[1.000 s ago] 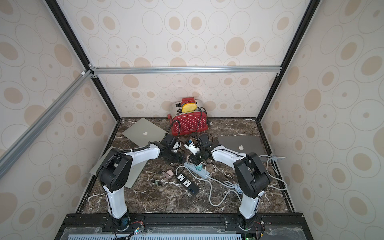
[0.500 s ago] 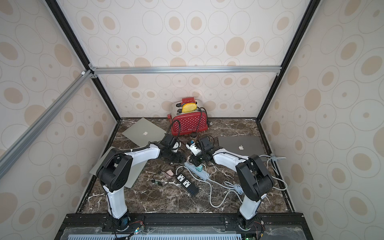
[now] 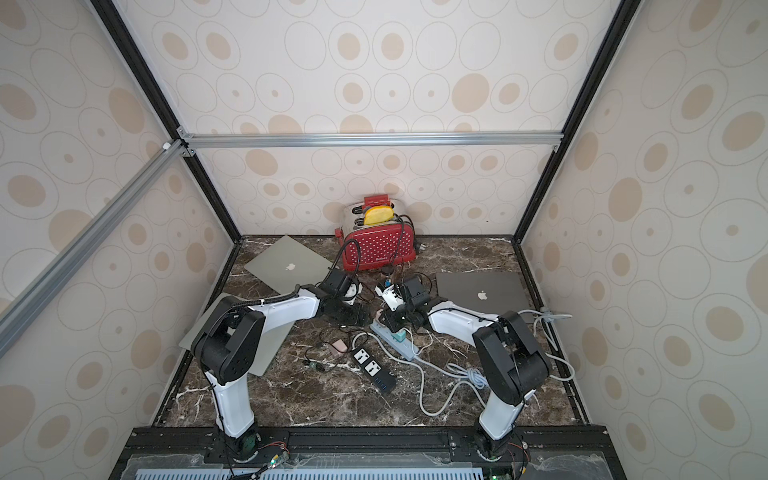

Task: Unplug the laptop charger
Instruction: Remove the plug from the socket.

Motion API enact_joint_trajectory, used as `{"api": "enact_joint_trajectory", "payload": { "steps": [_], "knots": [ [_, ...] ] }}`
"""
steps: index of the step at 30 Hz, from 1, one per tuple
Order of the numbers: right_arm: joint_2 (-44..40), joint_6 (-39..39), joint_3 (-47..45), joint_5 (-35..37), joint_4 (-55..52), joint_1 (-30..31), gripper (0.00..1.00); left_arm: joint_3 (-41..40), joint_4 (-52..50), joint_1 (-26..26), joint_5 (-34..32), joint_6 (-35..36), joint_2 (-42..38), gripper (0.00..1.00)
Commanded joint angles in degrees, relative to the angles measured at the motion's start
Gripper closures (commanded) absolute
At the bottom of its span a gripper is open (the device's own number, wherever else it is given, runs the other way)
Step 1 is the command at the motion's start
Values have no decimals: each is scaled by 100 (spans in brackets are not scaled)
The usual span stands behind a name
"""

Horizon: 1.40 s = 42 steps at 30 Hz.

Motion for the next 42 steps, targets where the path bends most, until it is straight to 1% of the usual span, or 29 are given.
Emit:
{"api": "enact_joint_trajectory", "payload": {
  "steps": [1, 5, 12, 19, 21, 24, 27, 31, 33, 38, 42],
  "knots": [
    [-112, 210, 31, -186, 640, -3, 90, -269, -501, -15, -48, 98, 467, 13],
    [-32, 142, 16, -245, 583, 1, 91, -263, -531, -20, -203, 131, 533, 13],
    [-337, 224, -109, -419, 725, 2, 91, -298, -569, -16, -438, 168, 698, 13],
    [-469, 341, -171, -91, 918, -15, 91, -368, -580, -20, -401, 216, 609, 13],
    [-500, 505, -249, 124, 1103, -38, 92, -405, -578, -28, -374, 245, 554, 13],
    [-534, 729, -379, 196, 1419, -74, 92, -455, -614, -46, -383, 282, 483, 13],
    [-447, 646, -282, 206, 1305, -74, 93, -508, -616, -67, -332, 325, 455, 13],
    [-350, 551, -229, -155, 1326, -74, 93, -509, -628, -90, -199, 414, 537, 13],
    [-349, 554, -254, -226, 1349, -70, 93, -503, -641, -90, -186, 431, 568, 13],
    [-458, 361, -273, -242, 1263, -57, 93, -487, -690, -109, -256, 456, 603, 13],
    [-473, -86, -166, 23, 1003, 81, 93, -457, -746, -126, -312, 475, 622, 13]
  ]
}}
